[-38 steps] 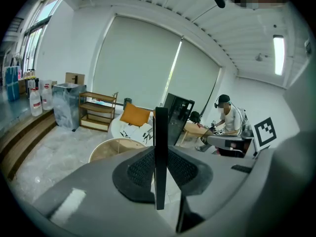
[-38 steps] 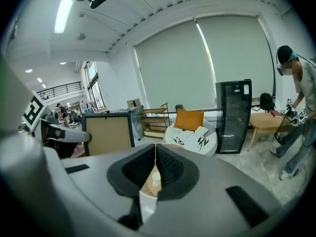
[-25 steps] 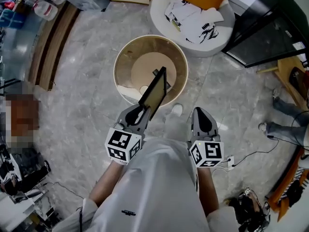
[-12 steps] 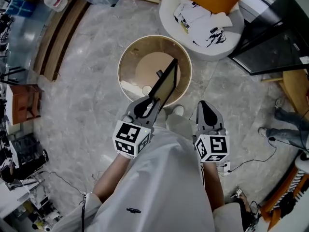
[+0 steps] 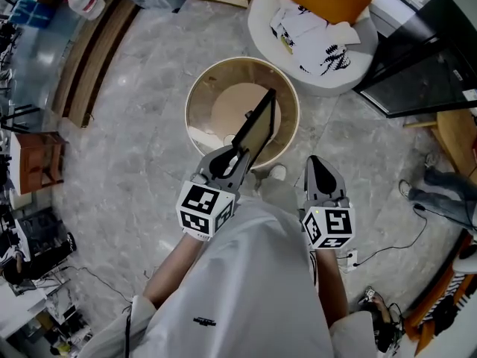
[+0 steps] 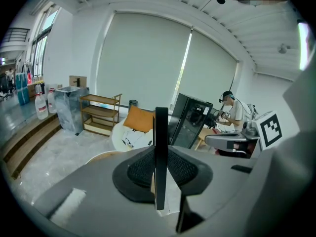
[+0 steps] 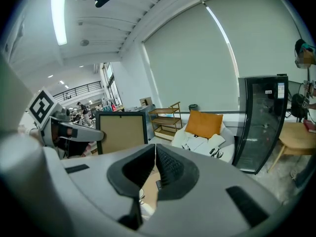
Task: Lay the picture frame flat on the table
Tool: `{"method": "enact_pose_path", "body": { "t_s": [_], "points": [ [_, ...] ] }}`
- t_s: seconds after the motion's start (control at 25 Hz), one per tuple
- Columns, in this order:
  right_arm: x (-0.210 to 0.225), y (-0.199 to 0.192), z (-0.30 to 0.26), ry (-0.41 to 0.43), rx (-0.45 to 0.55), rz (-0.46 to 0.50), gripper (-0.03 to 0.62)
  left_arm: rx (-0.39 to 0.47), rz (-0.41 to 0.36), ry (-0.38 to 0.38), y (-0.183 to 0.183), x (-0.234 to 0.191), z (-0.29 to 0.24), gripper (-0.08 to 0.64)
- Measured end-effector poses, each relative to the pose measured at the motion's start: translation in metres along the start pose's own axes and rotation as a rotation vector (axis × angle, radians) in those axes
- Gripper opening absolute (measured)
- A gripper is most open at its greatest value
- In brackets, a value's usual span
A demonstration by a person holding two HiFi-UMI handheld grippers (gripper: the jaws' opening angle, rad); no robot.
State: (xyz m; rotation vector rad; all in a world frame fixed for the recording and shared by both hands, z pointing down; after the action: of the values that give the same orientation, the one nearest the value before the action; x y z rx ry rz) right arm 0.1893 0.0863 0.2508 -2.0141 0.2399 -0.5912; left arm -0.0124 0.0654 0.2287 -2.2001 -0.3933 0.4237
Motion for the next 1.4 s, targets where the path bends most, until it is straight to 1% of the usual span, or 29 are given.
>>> {"method": "enact_pose_path", "body": {
  "t_s": [0.16, 0.36, 0.68, 0.76, 0.92, 1.08, 1.24, 1.4],
  "points": [
    [-0.001, -0.004, -0.01, -0.001, -0.017, -0.028, 0.008, -0.023, 0.023, -0.009, -0.004, -0.006, -0.009, 0.068],
    [-0.001, -0.008, -0.024, 0.006, -0.043, -0.032, 0.006, -0.05, 0.048, -0.022, -0.007, -0.014, -0.027, 0.067],
    [0.026, -0.021, -0.063, 0.015, -0.101, -0.034, 0.008, -0.099, 0.096, -0.058, -0.019, -0.026, -0.076, 0.069],
    [0.032, -0.028, -0.076, 0.021, -0.121, -0.038, 0.008, -0.111, 0.11, -0.055, -0.024, -0.033, -0.088, 0.067],
    [0.045, -0.051, -0.103, 0.031, -0.16, -0.089, 0.006, -0.143, 0.151, -0.06, -0.042, -0.042, -0.115, 0.067],
    [0.057, -0.071, -0.134, 0.046, -0.184, -0.119, 0.006, -0.178, 0.141, -0.067, -0.058, -0.052, -0.149, 0.067],
    [0.066, -0.093, -0.161, 0.059, -0.214, -0.133, 0.006, -0.197, 0.126, -0.094, -0.075, -0.057, -0.183, 0.067],
    [0.075, -0.11, -0.186, 0.064, -0.243, -0.131, 0.006, -0.205, 0.139, -0.097, -0.088, -0.069, -0.216, 0.067]
  ]
}}
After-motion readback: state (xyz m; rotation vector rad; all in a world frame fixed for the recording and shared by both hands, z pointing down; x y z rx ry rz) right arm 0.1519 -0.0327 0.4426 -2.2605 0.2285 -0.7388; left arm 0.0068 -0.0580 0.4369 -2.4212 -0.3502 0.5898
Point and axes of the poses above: the fingertips, and each gripper's own axes: z backward along the fingers, x to its right, y out of its top, the point moved 5 cm from there along z, backward along the fingers, and after that the axes turned 7 degrees about y, right-handed, at the moved point
